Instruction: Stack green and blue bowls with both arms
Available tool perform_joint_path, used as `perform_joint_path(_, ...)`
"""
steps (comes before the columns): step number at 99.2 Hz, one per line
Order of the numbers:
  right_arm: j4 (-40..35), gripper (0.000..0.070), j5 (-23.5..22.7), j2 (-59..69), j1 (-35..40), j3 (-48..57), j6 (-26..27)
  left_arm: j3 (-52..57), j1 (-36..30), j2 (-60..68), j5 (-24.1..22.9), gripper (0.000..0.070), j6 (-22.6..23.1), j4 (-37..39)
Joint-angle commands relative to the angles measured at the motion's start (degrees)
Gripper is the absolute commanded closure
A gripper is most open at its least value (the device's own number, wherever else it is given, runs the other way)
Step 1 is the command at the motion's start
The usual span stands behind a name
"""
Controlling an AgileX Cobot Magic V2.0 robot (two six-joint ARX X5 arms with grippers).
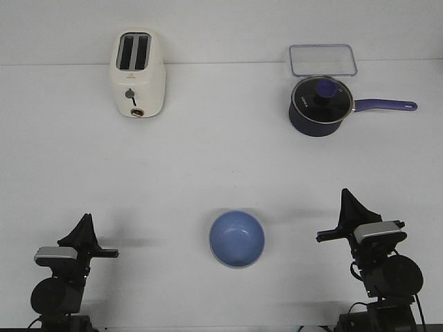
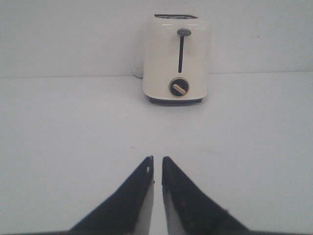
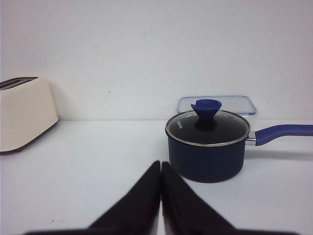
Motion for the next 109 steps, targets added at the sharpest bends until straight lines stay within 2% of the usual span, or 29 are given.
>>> perform_joint_path(1,0.7,0.07,0.1,0.2,0.0,0.1,-0.4,-1.2,0.0,-0.1,0.3,0.0685,0.9,0.7)
perform_joint_path(69,0.8,0.07,0.2,0.2,0.0,0.1,-0.8,-1.2,0.0,-0.1,0.3,0.0685,0.9,0.7)
perform_joint_path(77,0.6,0.07,0.5,0.1,0.0,0.1,-4.5,-1.2,0.0,-0.1,0.3,0.0685,0.9,0.7)
perform_joint_path(92,1.0,0.07,4.4,-4.2,0.0,-4.2,-14.8,-1.2,0.0,-0.1,0.3,0.0685,0.9,0.7)
perform_joint_path(109,0.9,0.07,4.4,-12.6,0.0,-12.5,-22.1,-1.2,0.0,-0.1,0.3,0.0685,0.9,0.7)
